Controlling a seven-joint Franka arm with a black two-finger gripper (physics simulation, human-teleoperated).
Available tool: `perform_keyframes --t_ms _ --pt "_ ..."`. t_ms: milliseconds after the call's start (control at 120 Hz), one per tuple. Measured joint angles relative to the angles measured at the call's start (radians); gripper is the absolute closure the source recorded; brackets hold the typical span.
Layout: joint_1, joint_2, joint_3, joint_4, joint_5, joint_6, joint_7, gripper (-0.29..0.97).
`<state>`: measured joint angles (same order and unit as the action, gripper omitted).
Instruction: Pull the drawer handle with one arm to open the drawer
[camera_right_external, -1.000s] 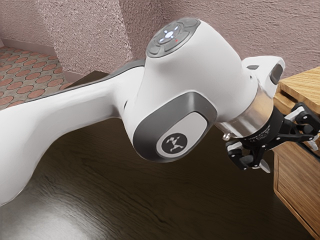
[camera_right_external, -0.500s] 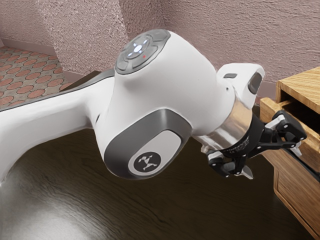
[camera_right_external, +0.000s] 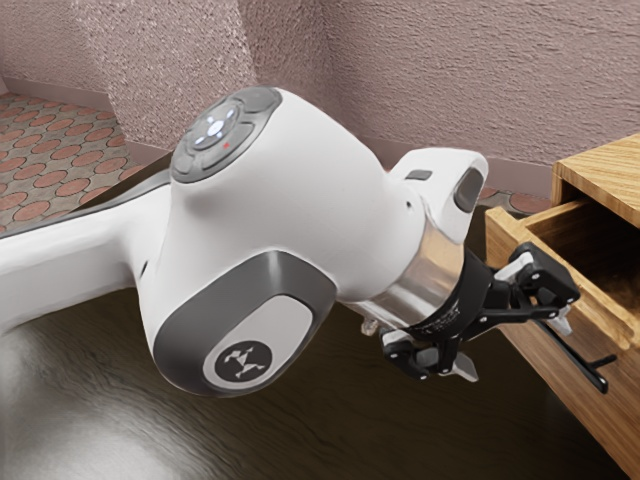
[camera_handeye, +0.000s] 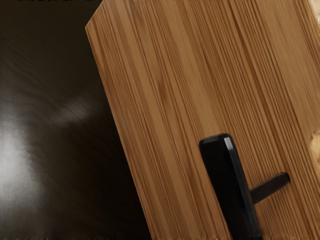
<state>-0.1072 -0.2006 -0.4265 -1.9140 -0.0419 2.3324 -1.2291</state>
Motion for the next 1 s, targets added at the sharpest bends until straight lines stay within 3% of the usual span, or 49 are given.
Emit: perform_keyframes --t_ms 683,1000 --pt "-0.007 -0.183 0.023 -0.165 -0.042 0.003 0.004 0.02" --pt "-0.072 -0.270 0.085 -0.252 -0.048 0.004 0.006 0.02"
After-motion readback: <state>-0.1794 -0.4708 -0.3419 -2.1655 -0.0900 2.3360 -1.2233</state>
